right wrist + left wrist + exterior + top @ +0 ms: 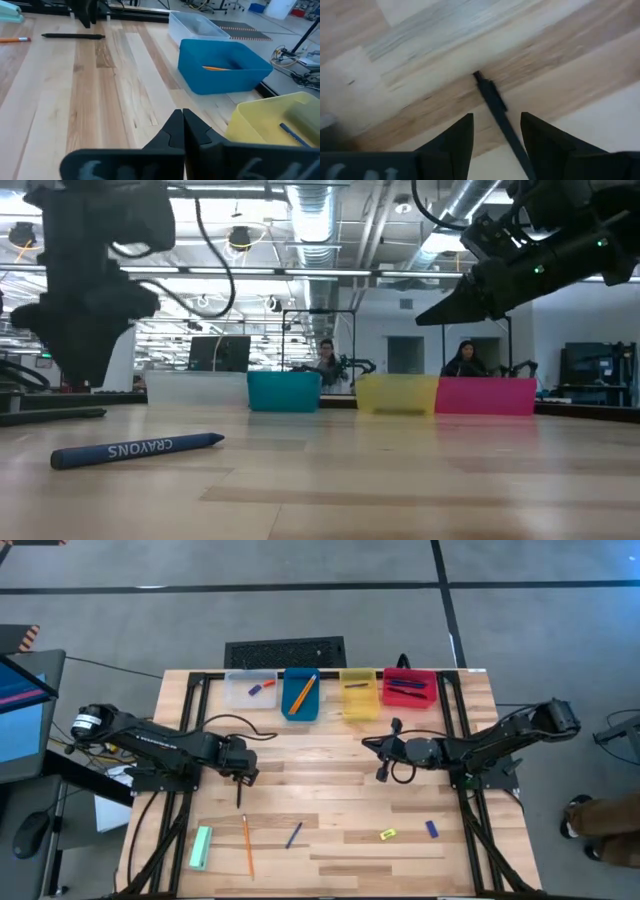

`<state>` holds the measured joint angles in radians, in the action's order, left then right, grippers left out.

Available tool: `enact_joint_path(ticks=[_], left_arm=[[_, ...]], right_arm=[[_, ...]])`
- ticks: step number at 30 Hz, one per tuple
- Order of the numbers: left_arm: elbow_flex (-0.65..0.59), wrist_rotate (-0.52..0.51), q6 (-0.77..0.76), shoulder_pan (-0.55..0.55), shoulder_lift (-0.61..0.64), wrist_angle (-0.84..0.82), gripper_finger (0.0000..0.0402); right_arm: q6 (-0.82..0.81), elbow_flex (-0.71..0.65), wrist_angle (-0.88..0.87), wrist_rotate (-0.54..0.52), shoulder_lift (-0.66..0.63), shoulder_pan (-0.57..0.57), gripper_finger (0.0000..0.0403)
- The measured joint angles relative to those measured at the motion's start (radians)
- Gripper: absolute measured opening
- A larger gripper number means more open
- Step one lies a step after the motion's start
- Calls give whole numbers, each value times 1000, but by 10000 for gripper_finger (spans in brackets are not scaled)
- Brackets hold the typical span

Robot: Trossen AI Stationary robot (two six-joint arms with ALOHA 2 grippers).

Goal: Sort crayons/erasers/pens/pencils in bins
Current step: Put the black pen into the red bin

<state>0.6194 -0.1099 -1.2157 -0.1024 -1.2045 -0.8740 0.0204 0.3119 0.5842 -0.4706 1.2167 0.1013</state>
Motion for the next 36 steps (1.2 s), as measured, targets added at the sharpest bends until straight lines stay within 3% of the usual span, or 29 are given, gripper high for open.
enact_joint_path(ticks=[9,15,26,36], left_arm=[[-107,52,-62,0,0,171,151],[-147,61,-95,-1,3,191,149],[-151,61,-6,-3,2,180,55],[-126,8,113,-3,3,207,32]], right_arm=[[6,0,-5,0,0,0,5],[6,0,-9,0,0,1,3],[6,0,-9,2,0,-11,4],[4,0,-9,2,0,-11,5]])
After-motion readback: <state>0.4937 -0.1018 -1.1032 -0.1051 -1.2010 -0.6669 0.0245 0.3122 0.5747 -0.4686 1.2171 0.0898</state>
